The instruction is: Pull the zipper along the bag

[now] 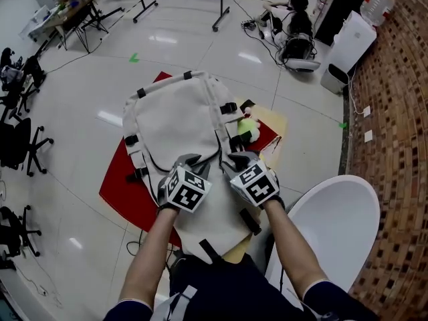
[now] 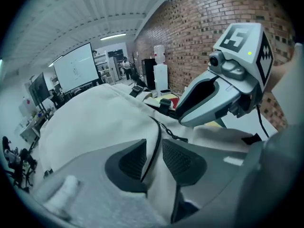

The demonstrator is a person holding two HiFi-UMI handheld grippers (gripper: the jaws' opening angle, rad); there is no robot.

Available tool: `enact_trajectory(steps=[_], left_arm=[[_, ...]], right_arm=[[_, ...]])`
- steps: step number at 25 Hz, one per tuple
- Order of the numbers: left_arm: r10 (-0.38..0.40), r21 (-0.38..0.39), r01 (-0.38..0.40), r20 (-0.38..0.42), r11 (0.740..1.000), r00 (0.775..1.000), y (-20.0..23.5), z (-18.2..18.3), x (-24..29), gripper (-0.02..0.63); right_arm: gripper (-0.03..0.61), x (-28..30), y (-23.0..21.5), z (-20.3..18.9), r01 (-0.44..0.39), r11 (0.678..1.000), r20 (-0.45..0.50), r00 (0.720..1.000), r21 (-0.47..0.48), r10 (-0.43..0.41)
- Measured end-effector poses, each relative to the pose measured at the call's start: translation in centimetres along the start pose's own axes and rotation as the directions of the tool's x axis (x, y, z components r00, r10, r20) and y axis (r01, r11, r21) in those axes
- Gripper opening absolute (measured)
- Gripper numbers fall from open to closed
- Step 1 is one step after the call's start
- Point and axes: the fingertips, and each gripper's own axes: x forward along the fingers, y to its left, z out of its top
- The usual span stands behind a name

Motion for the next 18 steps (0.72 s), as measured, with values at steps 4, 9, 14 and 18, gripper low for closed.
enact_trajectory(steps=[4, 9, 14, 18], left_arm=[[-0.017, 0.046, 0.02, -0.047, 0.999, 0.999, 1.2, -1.8, 0.7, 0.11], [-0.051, 0.031, 0.052, -0.035, 0.998, 0.998, 2.0, -2.9, 1.0, 0.11], [-0.083, 0.015, 0.083, -0.023, 0.996, 0.996, 2.4, -3.6, 1.3, 0.112], [-0.103, -0.022, 0.103, -0.017, 0.994, 0.994, 2.9, -4.4, 1.7, 0.112]], right_arm=[[0.138, 3.1, 0.3, -1.4, 0.065, 0.996, -0.137, 0.989, 0.058, -0.057], [0.144, 5.3, -0.6, -2.0, 0.171, 0.984, -0.206, 0.966, 0.058, -0.156], [0.031, 5.9, -1.1, -3.3, 0.187, 0.981, -0.292, 0.937, -0.047, -0.192], [0.025, 4.5, -2.5, -2.5, 0.205, 0.97, -0.316, 0.919, -0.133, -0.238]])
